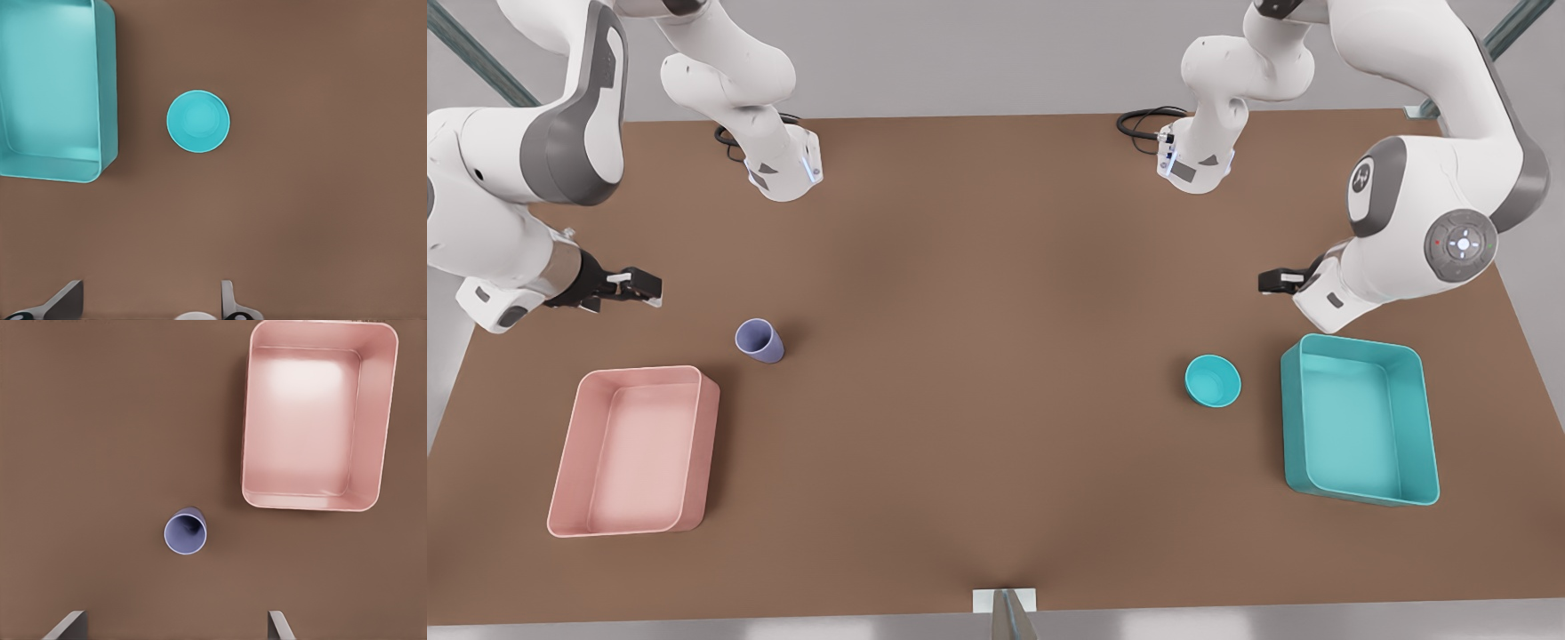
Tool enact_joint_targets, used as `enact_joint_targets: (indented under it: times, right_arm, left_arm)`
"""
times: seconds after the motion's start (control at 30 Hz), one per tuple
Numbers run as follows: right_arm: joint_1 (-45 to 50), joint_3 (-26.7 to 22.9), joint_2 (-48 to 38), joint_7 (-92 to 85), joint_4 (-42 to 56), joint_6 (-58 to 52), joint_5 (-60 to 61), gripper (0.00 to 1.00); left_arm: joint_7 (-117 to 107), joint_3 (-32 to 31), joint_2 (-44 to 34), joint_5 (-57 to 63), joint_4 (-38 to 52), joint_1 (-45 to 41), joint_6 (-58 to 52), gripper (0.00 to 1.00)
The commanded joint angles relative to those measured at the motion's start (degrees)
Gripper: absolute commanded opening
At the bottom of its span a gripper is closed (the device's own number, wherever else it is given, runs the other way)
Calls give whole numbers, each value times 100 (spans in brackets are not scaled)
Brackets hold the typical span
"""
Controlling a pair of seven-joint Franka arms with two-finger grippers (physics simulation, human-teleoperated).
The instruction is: Put the bowls and cups in different boxes
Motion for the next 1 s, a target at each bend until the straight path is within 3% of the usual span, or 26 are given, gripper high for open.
enact_joint_targets:
  times: [0.0, 0.07, 0.2, 0.33, 0.4, 0.7, 0.83, 0.9, 0.93, 0.97]
  right_arm:
    - [-13, -4, -6, -204, -2, 36, 30, 100]
    - [39, 13, 73, -204, -28, 27, 12, 100]
    - [488, 57, 424, 33, -1187, 1133, 4, 100]
    - [488, 57, 108, 130, -2375, 2391, 4, 100]
    - [426, 31, -278, 130, -3174, 3110, -5, 100]
    - [145, 13, -217, 138, -4625, 5238, 39, 100]
    - [119, 13, 20, 138, -4704, 5247, 39, 100]
    - [84, 13, 82, 138, -4713, 5247, 39, 100]
    - [40, 13, 117, 138, -4739, 5247, 39, 100]
    - [-13, 13, 161, 138, -4757, 5247, 39, 100]
  left_arm:
    - [25, 1, 4, 4, 2, 8, 2, 100]
    - [-10, 1, 355, 30, 20, -203, 177, 100]
    - [7, -52, 1629, 57, -59, -660, 2469, 100]
    - [34, -52, 1700, 312, -1940, -687, 4967, 100]
    - [34, -52, 1709, 320, -2291, -678, 5274, 100]
    - [34, -52, 1823, 320, -2749, -687, 5398, 100]
    - [34, -52, 2061, 329, -2731, -713, 5495, 100]
    - [34, -43, 2061, 329, -2731, -722, 5486, 74]
    - [34, -43, 2061, 338, -2731, -722, 5486, 52]
    - [34, -34, 2061, 355, -2722, -722, 5486, 36]
